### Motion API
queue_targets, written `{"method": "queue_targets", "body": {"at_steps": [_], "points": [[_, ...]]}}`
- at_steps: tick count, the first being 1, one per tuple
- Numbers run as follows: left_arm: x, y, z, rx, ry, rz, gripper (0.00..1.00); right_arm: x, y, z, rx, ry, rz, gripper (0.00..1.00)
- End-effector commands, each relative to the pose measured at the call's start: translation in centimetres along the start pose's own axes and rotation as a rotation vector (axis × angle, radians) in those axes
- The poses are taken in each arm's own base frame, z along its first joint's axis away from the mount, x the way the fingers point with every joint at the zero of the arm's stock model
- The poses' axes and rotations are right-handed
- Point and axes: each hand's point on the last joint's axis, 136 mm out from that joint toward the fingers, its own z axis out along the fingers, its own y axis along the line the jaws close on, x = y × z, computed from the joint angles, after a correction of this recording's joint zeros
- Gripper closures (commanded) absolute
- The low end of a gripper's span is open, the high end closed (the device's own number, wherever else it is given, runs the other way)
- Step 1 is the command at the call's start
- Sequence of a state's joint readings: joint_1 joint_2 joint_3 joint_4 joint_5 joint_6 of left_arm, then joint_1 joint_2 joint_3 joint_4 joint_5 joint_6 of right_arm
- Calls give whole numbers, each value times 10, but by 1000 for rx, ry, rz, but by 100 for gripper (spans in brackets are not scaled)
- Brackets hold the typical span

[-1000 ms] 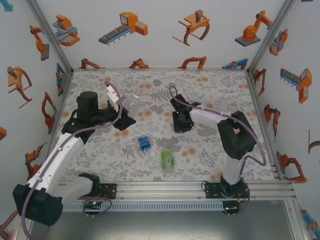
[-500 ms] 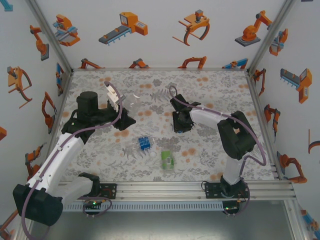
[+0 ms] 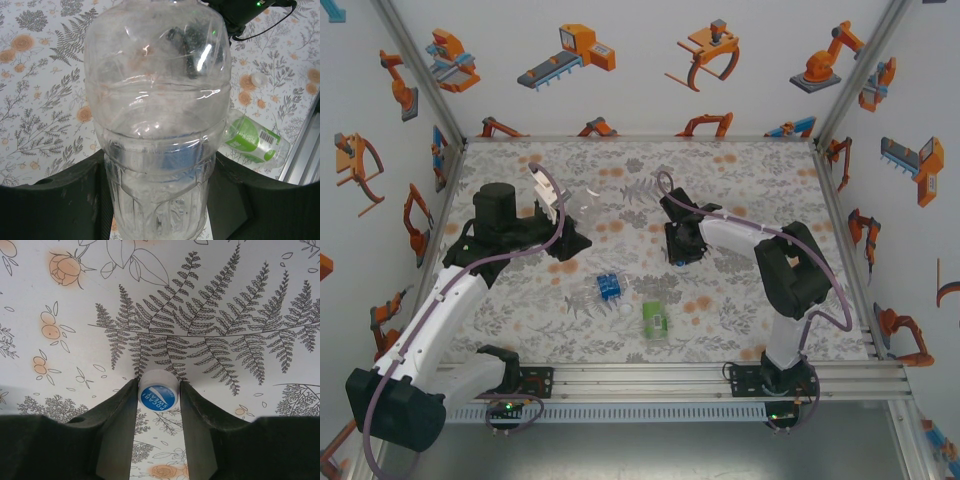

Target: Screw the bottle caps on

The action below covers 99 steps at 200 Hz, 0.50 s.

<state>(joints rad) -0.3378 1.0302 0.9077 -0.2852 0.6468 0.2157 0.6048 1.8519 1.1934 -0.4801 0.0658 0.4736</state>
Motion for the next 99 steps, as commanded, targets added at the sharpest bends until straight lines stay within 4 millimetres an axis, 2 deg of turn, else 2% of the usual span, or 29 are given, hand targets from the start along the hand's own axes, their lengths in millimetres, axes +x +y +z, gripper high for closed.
{"method": "queue_targets", "body": {"at_steps": [1,37,54,78,99], "points": [[-5,-2,-2,10,-13,12,94,-11,5,-3,0,-31,-23,63],[-4,-2,0,20,-7,10,95,-13,5,-13,-7,-55,-33,71],[-3,-4,2,27,-5,18,96,-17,6,-24,-20,-80,-39,75],[-1,-10,4,49,4,40,97,-23,11,-49,-62,-141,-73,80],[3,-17,8,73,26,60,98,-29,21,-79,-139,-222,-150,85]]}}
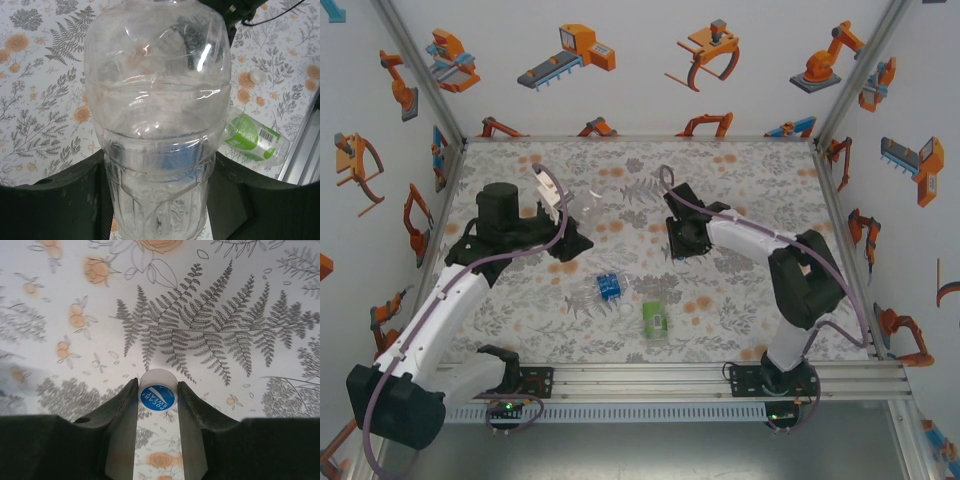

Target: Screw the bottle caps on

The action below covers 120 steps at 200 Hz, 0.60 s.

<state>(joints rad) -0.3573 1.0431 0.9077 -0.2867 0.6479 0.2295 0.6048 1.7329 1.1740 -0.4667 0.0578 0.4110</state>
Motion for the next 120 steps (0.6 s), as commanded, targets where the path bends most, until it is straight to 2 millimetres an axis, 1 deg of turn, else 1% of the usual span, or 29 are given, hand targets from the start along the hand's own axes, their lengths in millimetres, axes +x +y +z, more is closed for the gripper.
{"method": "queue_targets", "body": {"at_steps": [1,18,49,59,69,97,120], "points": [[0,-12,3,52,14,51,98,-18,16,-41,-93,-127,-96,86],[3,-22,6,89,51,77,98,-26,30,-69,-184,-221,-184,89],[8,-44,12,159,130,139,100,-35,57,-128,-357,-422,-367,93],[9,-51,12,183,143,154,100,-32,69,-147,-431,-475,-449,96],[9,-56,12,203,150,167,100,-28,78,-166,-492,-520,-519,96],[12,-79,11,274,156,253,100,-12,98,-214,-630,-591,-702,96],[10,-89,10,285,162,281,100,0,109,-252,-730,-678,-811,96]]}}
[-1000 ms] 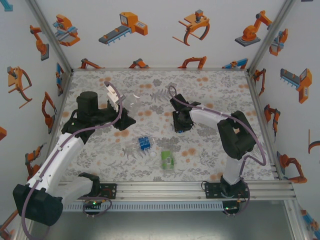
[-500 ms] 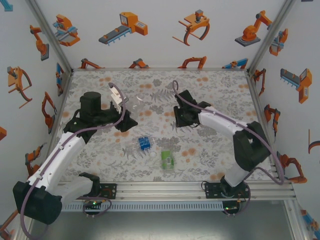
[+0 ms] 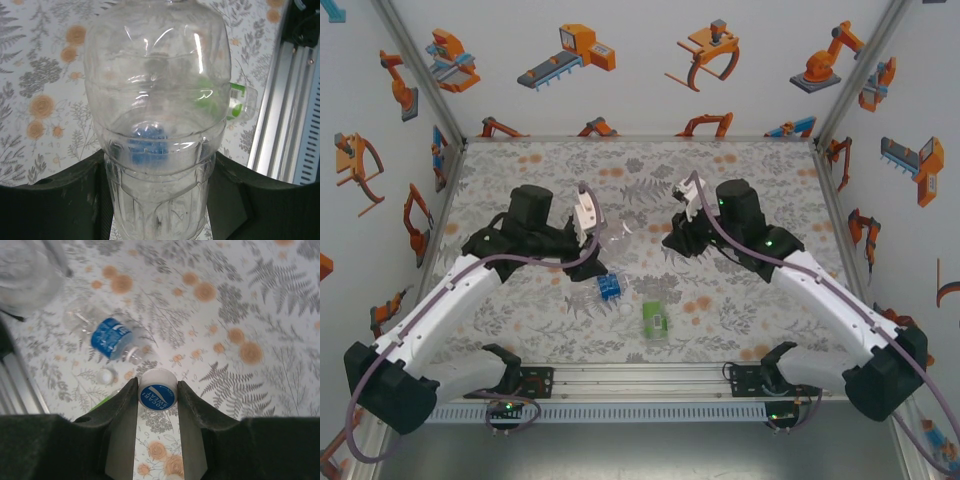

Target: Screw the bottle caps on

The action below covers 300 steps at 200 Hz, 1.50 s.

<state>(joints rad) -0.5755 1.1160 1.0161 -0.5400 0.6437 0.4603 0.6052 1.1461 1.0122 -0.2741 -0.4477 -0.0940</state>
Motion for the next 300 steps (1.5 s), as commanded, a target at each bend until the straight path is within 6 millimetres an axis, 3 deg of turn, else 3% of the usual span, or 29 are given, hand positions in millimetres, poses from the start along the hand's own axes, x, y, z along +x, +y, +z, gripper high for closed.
{"method": "queue_targets", "body": {"at_steps": [1,52,88,145,236,300], "points": [[-12,-15,-7,29,-5,85,100,-29,45,-26,-191,-120,-196,96],[-15,-32,-11,47,34,179,98,-63,88,-66,-354,-326,-361,96],[-16,-42,-11,42,49,295,97,-55,123,-87,-509,-429,-612,100],[-14,-59,-3,104,86,405,97,-54,127,-87,-540,-439,-638,100],[-20,-64,-1,115,81,422,95,-42,137,-84,-617,-410,-630,100],[-25,-65,-1,116,66,430,95,-39,132,-76,-581,-372,-631,100]]}}
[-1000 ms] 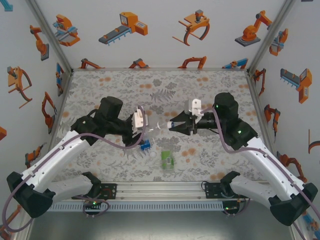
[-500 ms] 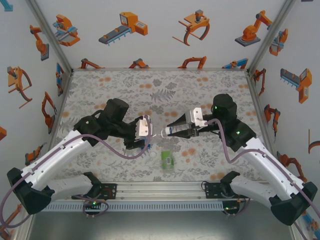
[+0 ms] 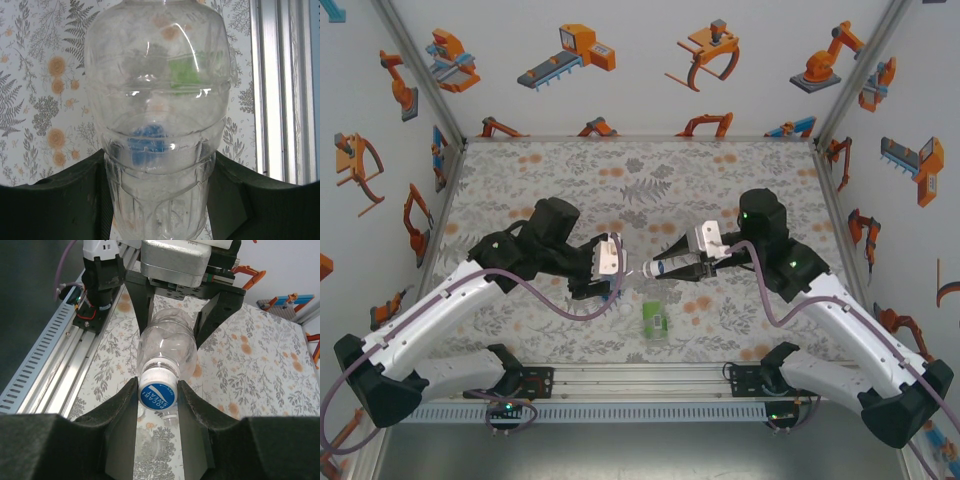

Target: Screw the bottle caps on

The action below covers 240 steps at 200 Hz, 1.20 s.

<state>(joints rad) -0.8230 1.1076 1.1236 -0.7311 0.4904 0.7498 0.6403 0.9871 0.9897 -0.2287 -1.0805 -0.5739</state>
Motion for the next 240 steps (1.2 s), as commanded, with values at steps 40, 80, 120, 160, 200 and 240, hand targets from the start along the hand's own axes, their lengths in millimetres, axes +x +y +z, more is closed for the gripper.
{"method": "queue_targets", "body": {"at_steps": [40,80,120,160,200,240], "points": [[-21,3,-7,-1,-62,43,95,-6,0,5,-9,-4,-47,100],[-25,2,-6,5,-71,41,95,-4,-1,7,-6,0,-51,100],[-32,0,-4,33,-105,1,95,-2,-2,8,3,9,-70,100],[-36,-8,0,97,-138,-15,96,-3,8,10,-36,4,-143,100],[-39,-10,-2,107,-149,-11,99,-4,18,10,-83,-1,-215,100],[-40,-15,-3,149,-137,-21,100,-2,29,10,-151,18,-286,100]]}}
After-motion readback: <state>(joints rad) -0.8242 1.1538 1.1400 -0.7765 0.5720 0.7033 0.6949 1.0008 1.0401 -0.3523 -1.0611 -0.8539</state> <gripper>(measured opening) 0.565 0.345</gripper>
